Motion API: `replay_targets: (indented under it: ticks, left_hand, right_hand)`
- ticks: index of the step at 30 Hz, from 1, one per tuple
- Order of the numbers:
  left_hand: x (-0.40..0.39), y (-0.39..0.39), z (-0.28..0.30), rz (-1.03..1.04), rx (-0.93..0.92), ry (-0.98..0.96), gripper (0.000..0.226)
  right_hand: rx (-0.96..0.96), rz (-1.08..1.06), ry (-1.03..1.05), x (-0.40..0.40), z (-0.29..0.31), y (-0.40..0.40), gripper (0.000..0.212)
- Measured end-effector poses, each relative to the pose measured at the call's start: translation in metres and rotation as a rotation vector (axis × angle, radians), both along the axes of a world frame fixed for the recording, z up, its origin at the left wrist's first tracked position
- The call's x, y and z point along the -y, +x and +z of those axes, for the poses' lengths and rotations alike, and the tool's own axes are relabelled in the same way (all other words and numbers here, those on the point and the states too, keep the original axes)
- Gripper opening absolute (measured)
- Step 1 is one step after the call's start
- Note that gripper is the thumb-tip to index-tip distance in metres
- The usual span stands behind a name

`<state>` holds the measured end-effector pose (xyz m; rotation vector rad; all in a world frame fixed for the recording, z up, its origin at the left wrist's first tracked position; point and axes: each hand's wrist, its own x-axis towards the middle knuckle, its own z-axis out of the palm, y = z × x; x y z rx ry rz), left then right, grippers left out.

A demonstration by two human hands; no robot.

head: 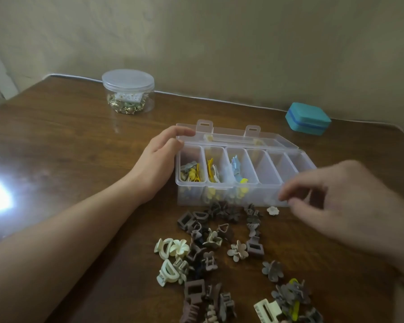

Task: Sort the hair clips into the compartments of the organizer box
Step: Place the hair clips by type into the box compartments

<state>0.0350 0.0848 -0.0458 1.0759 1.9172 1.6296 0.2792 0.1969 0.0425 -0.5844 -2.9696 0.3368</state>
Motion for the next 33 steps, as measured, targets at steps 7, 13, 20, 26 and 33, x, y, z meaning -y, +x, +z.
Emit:
replay_targets:
  ticks: [7, 13, 20, 26, 33]
  left_hand:
    - [0.003, -0.003, -0.001, 0.008, 0.005, -0.040, 0.042]
    - [0.003, -0.002, -0.001, -0.006, 0.027, -0.027, 0.043]
    - [0.001, 0.000, -0.001, -0.014, 0.020, -0.007, 0.044]
    - [0.001, 0.000, -0.001, -0.014, 0.012, -0.010, 0.046]
    - [0.002, -0.002, -0.002, -0.006, -0.013, -0.049, 0.045]
  right_hand:
    - [0.360, -0.136, 0.237, 0.004, -0.020, -0.019, 0.030]
    - [0.457, -0.148, 0.295, 0.013, -0.033, -0.025, 0.026]
    - [0.518, -0.132, 0.222, 0.016, -0.024, -0.027, 0.027]
    - [-0.062, 0.082, -0.090, 0.013, -0.005, -0.012, 0.021]
    - [-0.508, 0.019, -0.127, 0.009, -0.026, -0.029, 0.020]
